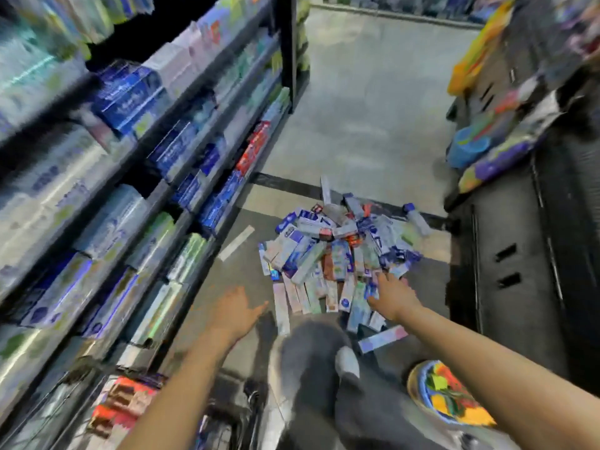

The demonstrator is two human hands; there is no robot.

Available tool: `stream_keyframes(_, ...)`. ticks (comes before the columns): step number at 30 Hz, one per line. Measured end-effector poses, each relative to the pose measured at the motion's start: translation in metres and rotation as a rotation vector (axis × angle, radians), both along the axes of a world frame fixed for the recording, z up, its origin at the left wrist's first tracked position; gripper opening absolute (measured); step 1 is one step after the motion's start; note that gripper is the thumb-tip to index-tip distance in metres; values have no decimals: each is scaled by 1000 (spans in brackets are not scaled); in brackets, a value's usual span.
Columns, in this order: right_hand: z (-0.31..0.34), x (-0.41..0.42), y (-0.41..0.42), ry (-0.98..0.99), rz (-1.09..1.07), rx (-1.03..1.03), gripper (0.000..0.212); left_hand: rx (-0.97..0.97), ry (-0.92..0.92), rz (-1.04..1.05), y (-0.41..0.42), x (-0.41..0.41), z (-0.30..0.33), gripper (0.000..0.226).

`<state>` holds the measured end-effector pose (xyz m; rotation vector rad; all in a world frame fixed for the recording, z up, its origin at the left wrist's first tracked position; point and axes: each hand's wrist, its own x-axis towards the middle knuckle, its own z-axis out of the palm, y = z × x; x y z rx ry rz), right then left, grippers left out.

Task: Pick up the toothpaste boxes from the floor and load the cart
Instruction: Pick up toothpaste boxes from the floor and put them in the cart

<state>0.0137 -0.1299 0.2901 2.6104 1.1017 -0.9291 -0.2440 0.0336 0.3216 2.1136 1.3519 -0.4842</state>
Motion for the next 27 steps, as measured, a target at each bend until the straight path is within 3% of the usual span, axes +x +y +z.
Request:
stream_keyframes(7, -65, 102, -5, 155, -189, -71, 76, -152, 66, -16, 2, 117, -76, 65)
stream_keyframes(12, -142, 146, 15, 225, -205, -132, 64, -224, 98, -17, 16, 153, -147, 59)
stream_keyframes(17, -214, 159, 51, 349, -315, -145, 67, -266, 151, 17, 46, 177, -229, 59)
stream_keyframes(23, -324, 177, 74, 395, -462, -161, 49, -309, 204, -37, 84, 208, -351, 53)
stream_keyframes(27, -411, 192, 94, 418, -499, -177, 56, -273, 214, -95, 104, 229, -445, 50)
